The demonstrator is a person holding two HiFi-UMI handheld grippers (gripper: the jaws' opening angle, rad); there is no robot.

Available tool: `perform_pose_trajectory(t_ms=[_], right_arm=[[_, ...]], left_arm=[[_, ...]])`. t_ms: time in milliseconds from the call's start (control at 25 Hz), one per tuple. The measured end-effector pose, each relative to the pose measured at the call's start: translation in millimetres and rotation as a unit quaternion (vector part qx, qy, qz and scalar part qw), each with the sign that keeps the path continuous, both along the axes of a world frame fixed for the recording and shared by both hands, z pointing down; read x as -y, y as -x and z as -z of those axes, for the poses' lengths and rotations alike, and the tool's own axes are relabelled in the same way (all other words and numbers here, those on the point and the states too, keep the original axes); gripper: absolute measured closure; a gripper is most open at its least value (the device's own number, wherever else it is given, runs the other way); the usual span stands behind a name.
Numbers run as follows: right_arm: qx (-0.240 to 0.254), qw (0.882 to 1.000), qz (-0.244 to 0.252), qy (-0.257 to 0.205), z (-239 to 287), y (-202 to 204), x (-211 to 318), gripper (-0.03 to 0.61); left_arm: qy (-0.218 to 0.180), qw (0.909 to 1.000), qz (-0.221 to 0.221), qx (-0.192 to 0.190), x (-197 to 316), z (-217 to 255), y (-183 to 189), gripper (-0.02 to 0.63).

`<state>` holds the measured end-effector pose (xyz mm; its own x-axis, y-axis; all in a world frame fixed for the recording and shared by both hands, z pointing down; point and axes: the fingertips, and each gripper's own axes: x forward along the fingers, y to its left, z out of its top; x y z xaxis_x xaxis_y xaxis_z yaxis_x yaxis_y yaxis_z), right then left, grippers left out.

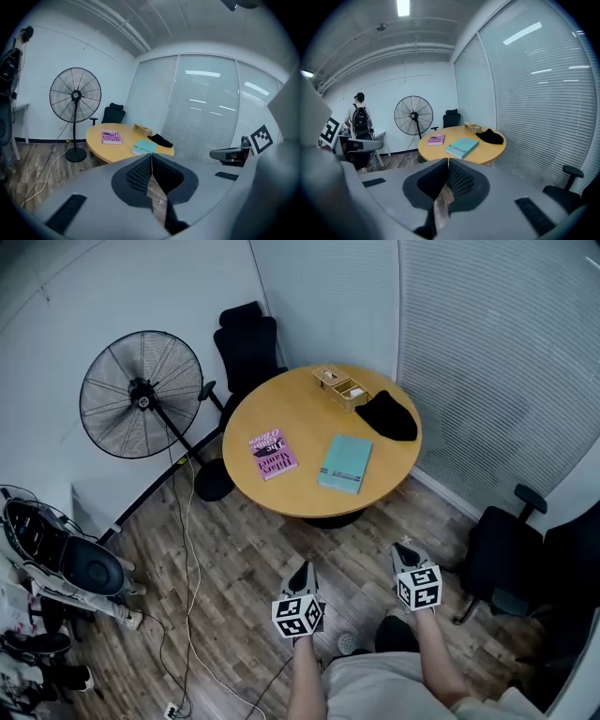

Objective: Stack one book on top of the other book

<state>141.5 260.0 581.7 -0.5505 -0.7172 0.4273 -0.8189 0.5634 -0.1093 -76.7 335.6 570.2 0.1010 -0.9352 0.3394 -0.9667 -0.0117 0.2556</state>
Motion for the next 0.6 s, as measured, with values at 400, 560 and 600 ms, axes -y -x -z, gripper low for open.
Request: perform_pose_trajectory(t_ms=[400, 560, 600], right_arm=[[0.009, 1.0, 0.005, 0.029, -19.5, -4.9, 48.6, 0.556], [0.023, 0.999, 0.008, 0.039, -19.7, -1.7, 79.3, 0.557], [0.023, 0.999, 0.008, 0.039, -19.7, -3.1, 90.2, 0.557]], left_arm=[[0.035, 0.9993, -0.002, 0.015, 44.4, -19.0, -6.3, 0.584], [0.036, 0.9991, 0.004, 0.021, 73.7, -13.4, -2.6, 0.584], [0.036, 0.9991, 0.005, 0.021, 83.7, -12.6, -3.7, 0.584]])
